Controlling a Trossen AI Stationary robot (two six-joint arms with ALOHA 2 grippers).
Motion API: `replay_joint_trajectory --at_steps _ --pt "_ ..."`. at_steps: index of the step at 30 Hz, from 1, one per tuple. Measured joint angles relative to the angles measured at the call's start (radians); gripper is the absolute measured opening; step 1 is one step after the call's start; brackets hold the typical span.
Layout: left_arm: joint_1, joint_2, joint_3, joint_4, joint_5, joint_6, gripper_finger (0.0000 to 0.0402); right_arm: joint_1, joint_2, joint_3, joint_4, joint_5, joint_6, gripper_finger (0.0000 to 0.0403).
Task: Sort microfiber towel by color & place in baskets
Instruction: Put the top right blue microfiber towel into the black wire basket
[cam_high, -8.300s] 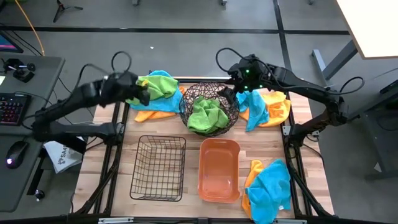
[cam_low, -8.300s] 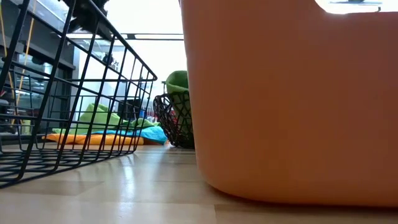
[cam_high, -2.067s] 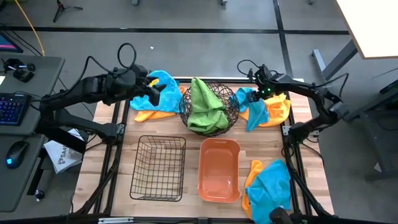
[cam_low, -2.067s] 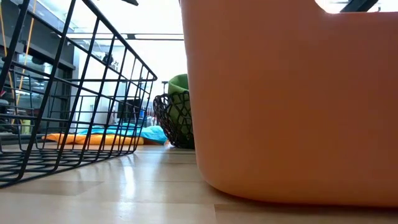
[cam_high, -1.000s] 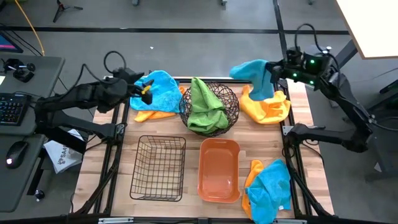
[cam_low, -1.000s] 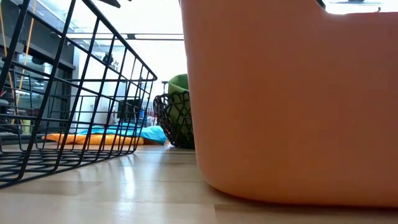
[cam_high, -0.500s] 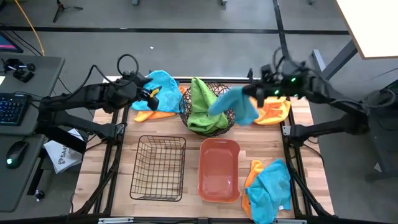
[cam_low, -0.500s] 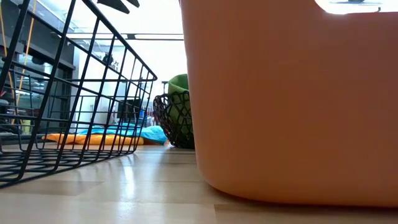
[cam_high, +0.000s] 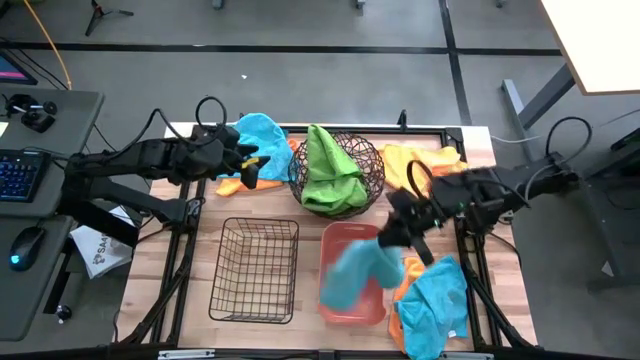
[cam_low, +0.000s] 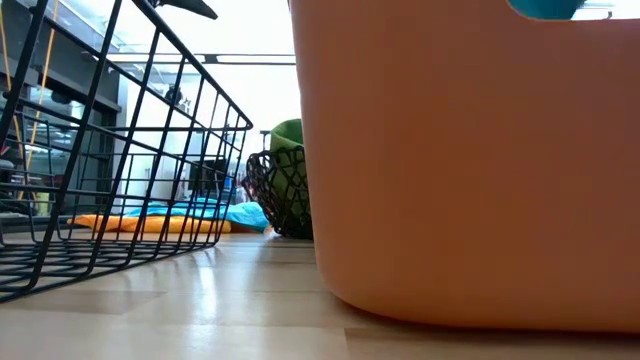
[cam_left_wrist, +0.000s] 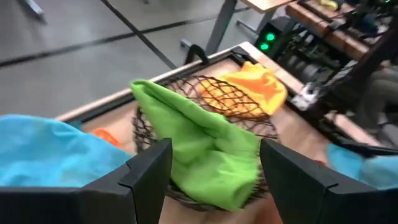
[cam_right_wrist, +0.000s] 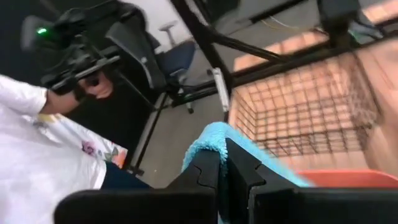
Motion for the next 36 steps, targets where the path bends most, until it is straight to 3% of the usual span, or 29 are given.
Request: replay_joint_trajectory --at_steps 6,11,27,36 --pt "-0.108 0.008 0.0 0.021 -0.026 -0.056 0.0232 0.123 0.057 0.0 0.153 0.142 -0.126 0.0" --pt "-0.182 0.02 0.001 0.095 -0.064 -0.031 0.0232 0.147 0.135 0.0 0.241 0.231 -0.178 0.0" --pt "-0.354 0.022 0.0 0.126 -0.042 0.093 0.0232 0.169 0.216 0.0 -0.166 0.377 0.094 0.0" --pt "-0.382 -0.029 0.0 0.171 -0.041 0.169 0.0232 0.047 0.235 0.002 0.336 0.285 -0.107 0.0"
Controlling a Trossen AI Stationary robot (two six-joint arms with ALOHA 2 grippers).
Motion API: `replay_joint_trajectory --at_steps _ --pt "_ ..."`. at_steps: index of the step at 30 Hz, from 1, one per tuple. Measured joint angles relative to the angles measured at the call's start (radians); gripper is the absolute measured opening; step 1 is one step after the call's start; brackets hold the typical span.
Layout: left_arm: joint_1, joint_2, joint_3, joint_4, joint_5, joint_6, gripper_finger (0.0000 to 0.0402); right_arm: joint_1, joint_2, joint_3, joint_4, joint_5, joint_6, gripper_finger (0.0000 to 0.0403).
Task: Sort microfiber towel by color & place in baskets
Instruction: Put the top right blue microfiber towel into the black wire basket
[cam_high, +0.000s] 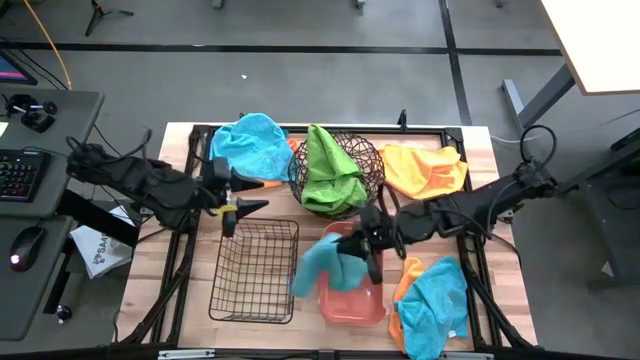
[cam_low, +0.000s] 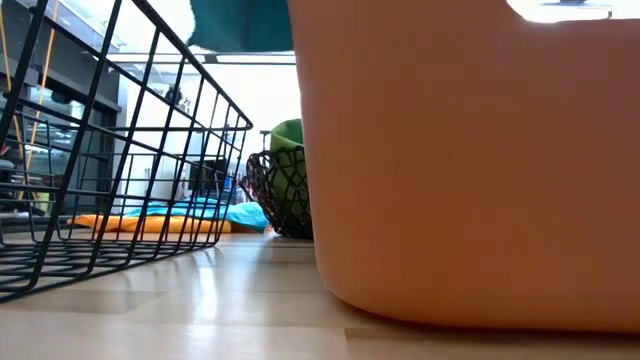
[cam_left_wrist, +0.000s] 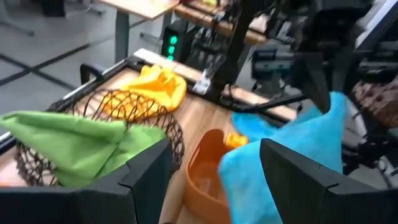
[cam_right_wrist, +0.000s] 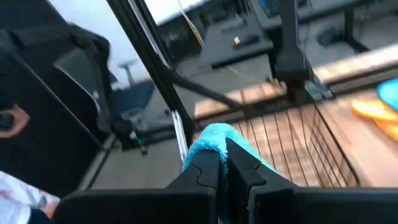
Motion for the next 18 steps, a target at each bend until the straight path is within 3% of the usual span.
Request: replay_joint_trajectory --at_steps 8,18 --pt "0.0 -0.116 0.001 0.213 -0.002 0.138 0.0232 -0.088 0.148 0.0 0.435 -0.135 -0.156 0.0" --pt "0.0 -0.188 0.001 0.261 -0.08 0.188 0.0232 -0.16 0.439 0.184 0.621 -0.23 -0.193 0.0"
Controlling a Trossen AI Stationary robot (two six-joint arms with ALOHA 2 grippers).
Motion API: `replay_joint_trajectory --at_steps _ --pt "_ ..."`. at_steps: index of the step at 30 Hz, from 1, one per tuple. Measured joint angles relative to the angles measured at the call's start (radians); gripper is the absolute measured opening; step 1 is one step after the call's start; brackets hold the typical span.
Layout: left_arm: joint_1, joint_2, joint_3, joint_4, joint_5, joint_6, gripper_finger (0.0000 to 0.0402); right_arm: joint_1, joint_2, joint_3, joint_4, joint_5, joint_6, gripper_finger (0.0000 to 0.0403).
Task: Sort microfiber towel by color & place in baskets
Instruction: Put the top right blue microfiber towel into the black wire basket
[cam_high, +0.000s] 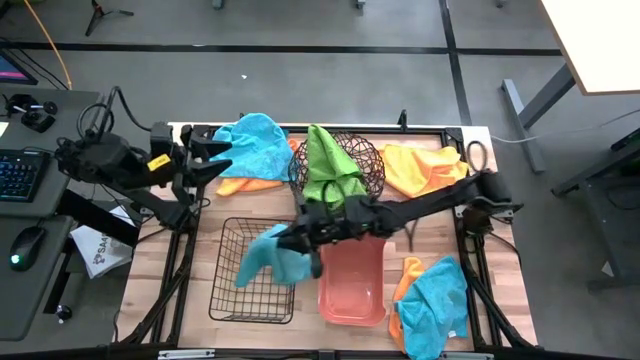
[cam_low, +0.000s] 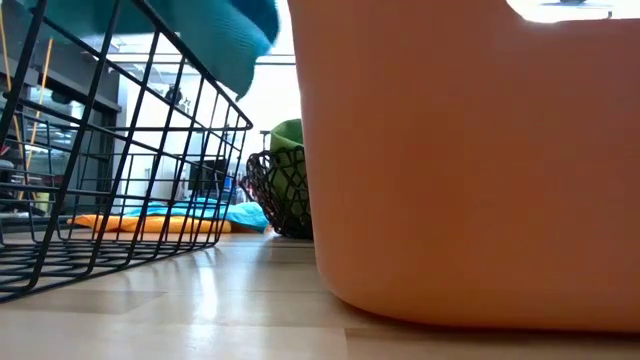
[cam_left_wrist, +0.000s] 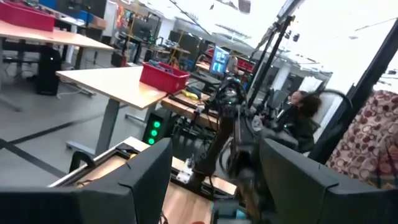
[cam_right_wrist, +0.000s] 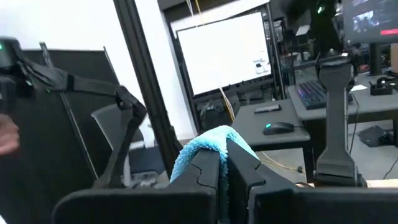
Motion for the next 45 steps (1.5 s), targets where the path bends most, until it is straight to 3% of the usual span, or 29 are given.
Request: replay_joint_trajectory --at_steps 7,15,19,27,31,34,38,45 --pt "0.0 0.007 0.0 -0.008 -0.001 0.0 0.0232 -0.018 0.181 0.2 -0.017 -0.017 -0.016 0.0" --pt "0.0 0.006 0.0 -0.008 -0.004 -0.002 0.0232 -0.019 0.315 0.381 -0.246 -0.017 0.087 0.0008" --pt "0.0 0.006 0.0 -0.008 -0.003 -0.002 0.0232 -0.019 0.337 0.458 -0.519 -0.017 0.094 0.006" --pt "0.0 0.006 0.0 -0.008 -0.003 -0.002 0.0232 -0.019 0.335 0.596 -0.821 0.006 -0.034 0.0247" --pt "0.0 0.006 0.0 -0.013 0.0 -0.002 0.0232 -0.02 0.335 0.699 -0.99 -0.031 -0.097 0.0313" --pt "0.0 0.006 0.0 -0.023 0.0 -0.002 0.0232 -0.029 0.332 0.739 -1.038 -0.098 -0.102 0.0338" --pt "0.0 0.006 0.0 -0.026 0.0 -0.002 0.0232 -0.035 0.332 0.751 -1.053 -0.143 -0.066 0.0342" --pt "0.0 0.006 0.0 -0.026 0.0 -0.002 0.0232 -0.056 0.334 0.66 -1.03 -0.015 0.078 0.0333"
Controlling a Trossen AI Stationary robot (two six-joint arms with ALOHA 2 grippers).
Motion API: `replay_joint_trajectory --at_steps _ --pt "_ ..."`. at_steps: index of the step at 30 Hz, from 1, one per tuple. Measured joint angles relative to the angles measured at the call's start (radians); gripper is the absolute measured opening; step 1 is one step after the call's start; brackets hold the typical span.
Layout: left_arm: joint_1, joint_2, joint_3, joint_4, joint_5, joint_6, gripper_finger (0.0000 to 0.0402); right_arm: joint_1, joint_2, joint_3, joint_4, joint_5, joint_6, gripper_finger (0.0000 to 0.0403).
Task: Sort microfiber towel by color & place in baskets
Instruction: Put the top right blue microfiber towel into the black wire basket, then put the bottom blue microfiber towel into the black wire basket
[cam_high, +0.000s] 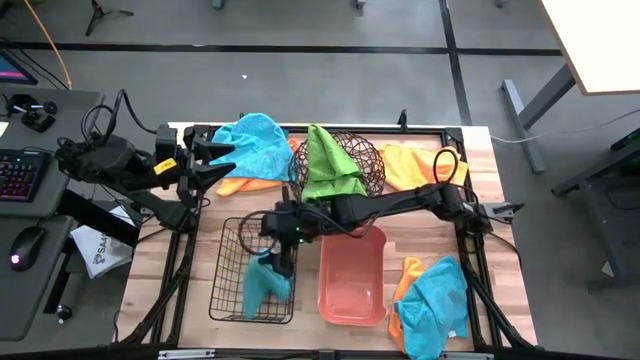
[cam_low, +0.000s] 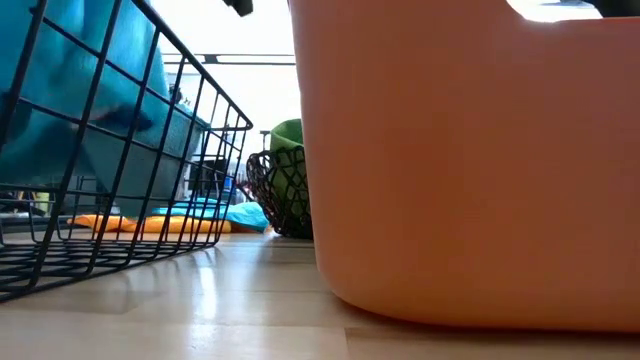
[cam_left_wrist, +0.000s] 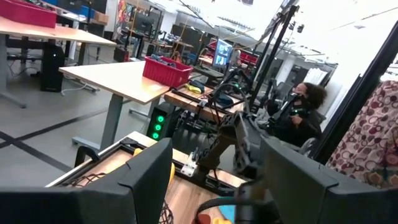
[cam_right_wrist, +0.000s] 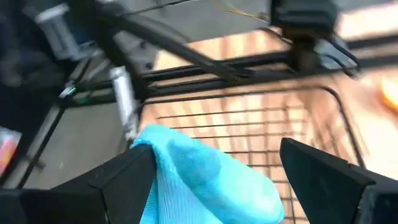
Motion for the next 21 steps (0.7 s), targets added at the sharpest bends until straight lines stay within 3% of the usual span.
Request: replay_joint_trajectory --at_steps 4,8,13,18,21 --pt "0.0 0.0 0.0 0.0 0.0 0.0 0.0232 -0.029 0.0 -0.017 -0.077 -0.086 0.128 0.0332" --pt "0.0 0.0 0.0 -0.001 0.0 0.0 0.0232 -0.056 -0.005 -0.017 -0.195 -0.259 0.126 0.0332" --pt "0.0 0.0 0.0 -0.002 0.0 0.007 0.0232 -0.065 -0.051 -0.017 -0.365 -0.378 0.096 0.0331" --pt "0.0 0.0 0.0 -0.002 -0.015 0.0 0.0232 0.001 -0.114 -0.017 -0.658 -0.372 -0.004 0.0331" --pt "0.0 0.002 0.0 -0.001 -0.034 -0.001 0.0232 0.073 -0.163 -0.018 -0.851 -0.302 -0.035 0.0331"
